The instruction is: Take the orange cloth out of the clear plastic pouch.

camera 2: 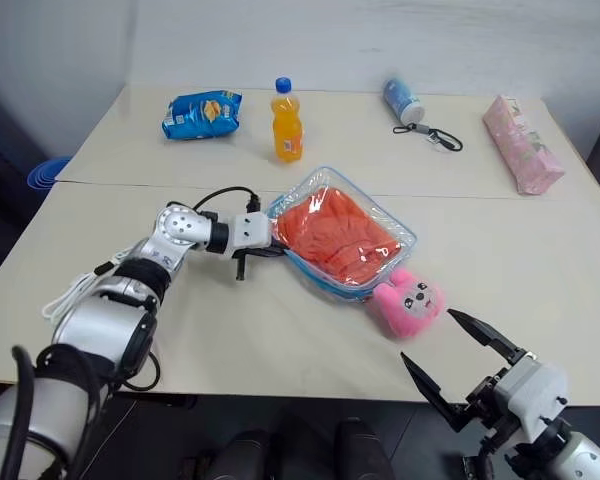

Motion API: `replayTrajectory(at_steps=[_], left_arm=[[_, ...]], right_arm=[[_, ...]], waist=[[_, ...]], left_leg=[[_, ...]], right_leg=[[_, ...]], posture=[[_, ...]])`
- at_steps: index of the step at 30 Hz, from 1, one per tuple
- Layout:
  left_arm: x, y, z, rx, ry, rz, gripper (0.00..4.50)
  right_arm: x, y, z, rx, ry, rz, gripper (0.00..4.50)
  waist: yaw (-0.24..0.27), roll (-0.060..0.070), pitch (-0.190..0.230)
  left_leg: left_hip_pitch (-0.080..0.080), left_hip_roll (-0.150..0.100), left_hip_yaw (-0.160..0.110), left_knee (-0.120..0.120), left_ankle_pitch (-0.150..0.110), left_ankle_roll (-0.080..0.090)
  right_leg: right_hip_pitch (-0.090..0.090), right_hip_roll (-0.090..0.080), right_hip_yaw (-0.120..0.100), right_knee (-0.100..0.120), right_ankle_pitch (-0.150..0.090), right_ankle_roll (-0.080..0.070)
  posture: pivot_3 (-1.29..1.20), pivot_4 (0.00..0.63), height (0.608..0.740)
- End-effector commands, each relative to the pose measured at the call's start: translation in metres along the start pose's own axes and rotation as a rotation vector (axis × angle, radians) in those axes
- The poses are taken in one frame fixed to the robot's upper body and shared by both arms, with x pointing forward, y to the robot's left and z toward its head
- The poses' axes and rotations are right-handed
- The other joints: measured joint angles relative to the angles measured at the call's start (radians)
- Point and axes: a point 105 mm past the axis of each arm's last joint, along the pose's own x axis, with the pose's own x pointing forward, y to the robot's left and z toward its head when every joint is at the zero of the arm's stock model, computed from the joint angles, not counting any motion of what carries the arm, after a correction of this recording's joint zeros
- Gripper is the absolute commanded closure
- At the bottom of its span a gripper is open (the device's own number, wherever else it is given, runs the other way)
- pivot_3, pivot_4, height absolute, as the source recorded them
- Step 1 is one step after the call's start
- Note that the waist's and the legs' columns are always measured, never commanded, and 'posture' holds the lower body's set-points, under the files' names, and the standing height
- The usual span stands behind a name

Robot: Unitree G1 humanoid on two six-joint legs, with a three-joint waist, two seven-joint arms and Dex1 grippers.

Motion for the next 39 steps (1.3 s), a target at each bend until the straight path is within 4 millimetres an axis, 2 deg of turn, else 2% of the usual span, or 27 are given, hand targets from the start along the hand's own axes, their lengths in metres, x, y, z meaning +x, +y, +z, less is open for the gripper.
replayTrajectory(at_steps=[1, 3, 5, 7, 9, 15, 19, 26, 28, 34, 39], left_arm=[[-0.004, -0.022, 0.005, -0.147, -0.077, 0.015, 4.45], [-0.007, -0.037, 0.011, -0.222, -0.081, 0.058, 4.45], [-0.011, -0.053, 0.007, -0.270, 0.009, 0.157, 4.45], [-0.016, -0.063, 0.005, -0.388, 0.062, 0.260, 4.45], [-0.018, -0.067, 0.008, -0.466, 0.081, 0.324, 4.45], [-0.026, -0.056, 0.021, -0.591, 0.134, 0.505, 4.45], [-0.013, -0.055, 0.026, -0.655, 0.149, 0.503, 4.45], [0.039, -0.047, 0.050, -0.658, 0.128, 0.459, 4.45], [0.048, -0.047, 0.051, -0.678, 0.130, 0.457, 4.45], [0.057, -0.052, 0.057, -0.699, 0.119, 0.419, 4.45], [0.046, -0.054, 0.051, -0.611, 0.152, 0.399, 4.45]], right_arm=[[-0.002, -0.003, 0.004, -0.015, -0.017, -0.013, 0.00], [-0.003, -0.004, 0.004, -0.013, -0.016, -0.011, 0.00], [-0.003, -0.007, 0.002, -0.013, -0.012, -0.002, 0.00], [-0.003, -0.009, 0.002, -0.013, -0.011, 0.006, 0.00], [-0.003, -0.010, 0.002, -0.012, -0.011, 0.011, 0.00], [-0.001, -0.014, 0.000, -0.004, -0.011, 0.042, 0.00], [0.003, -0.014, -0.002, 0.000, -0.022, 0.064, 0.00], [0.009, -0.019, -0.006, -0.001, -0.038, 0.085, 0.00], [0.010, -0.020, -0.007, -0.003, -0.040, 0.089, 0.00], [0.009, -0.020, -0.009, -0.001, -0.040, 0.085, 0.00], [0.007, -0.018, -0.011, 0.006, -0.037, 0.078, 0.00]], waist=[[-0.002, 0.001, 0.000], [0.001, 0.002, -0.001], [0.000, 0.002, -0.001], [0.002, 0.003, -0.002], [0.005, 0.003, -0.002], [0.003, 0.003, -0.002], [0.003, 0.003, -0.002], [0.025, 0.003, -0.002], [0.029, 0.003, -0.002], [0.029, 0.003, -0.002], [0.027, 0.003, -0.002]], left_leg=[[0.000, 0.000, 0.000, 0.000, 0.000, 0.000], [0.000, 0.001, -0.001, 0.000, 0.000, 0.000], [0.000, 0.001, -0.002, 0.000, 0.000, 0.000], [0.001, 0.001, -0.002, 0.000, 0.000, 0.000], [0.002, 0.001, -0.002, 0.000, -0.001, 0.002], [0.003, 0.000, -0.003, 0.000, -0.001, 0.004], [0.003, 0.000, -0.003, 0.000, -0.001, 0.004], [0.002, -0.001, -0.003, 0.002, 0.000, 0.002], [0.002, -0.001, -0.003, 0.002, 0.001, -0.001], [0.002, -0.001, -0.003, 0.001, 0.002, -0.002], [0.002, -0.001, -0.003, 0.001, 0.002, -0.002]], right_leg=[[0.000, 0.000, 0.001, 0.000, 0.000, 0.000], [0.000, 0.000, 0.001, 0.001, 0.000, 0.000], [0.000, -0.001, 0.001, 0.000, 0.000, 0.000], [0.002, -0.001, 0.001, -0.001, 0.000, 0.000], [0.003, -0.001, 0.001, -0.002, 0.000, 0.000], [0.005, 0.000, 0.001, -0.001, 0.000, -0.001], [0.004, 0.000, 0.001, -0.001, 0.000, -0.001], [0.004, -0.001, 0.000, -0.002, 0.000, -0.001], [0.005, -0.001, 0.000, -0.002, 0.000, 0.000], [0.004, 0.000, 0.001, -0.002, 0.000, 0.000], [0.004, 0.000, 0.001, -0.002, 0.000, 0.000]], posture=[[0.00, 0.150, 0.740], [0.00, 0.150, 0.740], [0.00, 0.150, 0.740], [0.00, 0.150, 0.740], [0.00, 0.150, 0.740], [0.00, 0.150, 0.740], [0.00, 0.150, 0.740], [0.00, 0.150, 0.740], [0.00, 0.150, 0.740], [0.00, 0.150, 0.740], [0.00, 0.150, 0.740]])
